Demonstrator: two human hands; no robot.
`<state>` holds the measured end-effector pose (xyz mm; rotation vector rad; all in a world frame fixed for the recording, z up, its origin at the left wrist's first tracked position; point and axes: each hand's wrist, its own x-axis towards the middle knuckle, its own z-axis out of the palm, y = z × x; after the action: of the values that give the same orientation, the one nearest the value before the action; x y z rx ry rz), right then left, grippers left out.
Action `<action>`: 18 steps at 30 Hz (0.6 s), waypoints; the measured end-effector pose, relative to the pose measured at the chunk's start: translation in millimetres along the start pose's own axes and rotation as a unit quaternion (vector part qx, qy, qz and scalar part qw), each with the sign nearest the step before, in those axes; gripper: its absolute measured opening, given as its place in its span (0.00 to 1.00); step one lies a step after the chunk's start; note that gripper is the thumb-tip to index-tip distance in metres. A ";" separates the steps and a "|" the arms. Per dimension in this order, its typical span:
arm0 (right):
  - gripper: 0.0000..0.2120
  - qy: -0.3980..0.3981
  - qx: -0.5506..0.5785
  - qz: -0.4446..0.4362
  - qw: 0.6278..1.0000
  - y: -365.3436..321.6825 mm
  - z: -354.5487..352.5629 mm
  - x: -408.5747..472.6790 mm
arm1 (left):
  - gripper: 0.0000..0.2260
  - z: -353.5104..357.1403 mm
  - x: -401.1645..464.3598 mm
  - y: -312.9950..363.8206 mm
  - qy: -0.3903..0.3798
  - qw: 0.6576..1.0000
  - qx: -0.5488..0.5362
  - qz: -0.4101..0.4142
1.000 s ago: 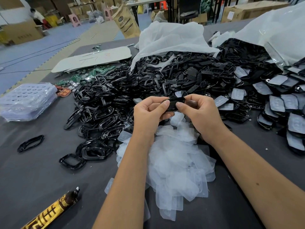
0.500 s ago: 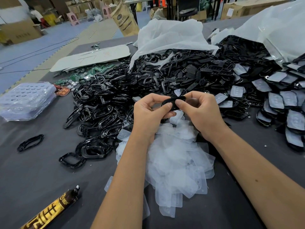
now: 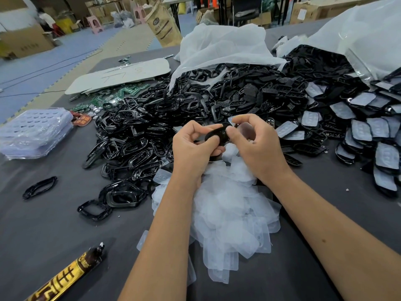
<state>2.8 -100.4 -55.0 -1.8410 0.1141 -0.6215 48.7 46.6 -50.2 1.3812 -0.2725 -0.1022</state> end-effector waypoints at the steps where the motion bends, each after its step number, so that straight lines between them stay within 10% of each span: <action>1: 0.07 -0.005 0.012 0.011 1.000 0.7 0.6 0.6 | 0.12 0.0 0.3 -0.2 0.006 1.000 0.004 -0.001; 18: 0.08 0.063 0.072 -0.005 0.995 0.7 -5.2 -0.6 | 0.12 -0.1 -0.5 3.1 0.029 0.999 0.019 -0.005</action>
<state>0.0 -104.8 -54.7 -1.6640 0.1391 -0.7339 48.0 47.4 -47.3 1.4205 -0.2203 -0.0663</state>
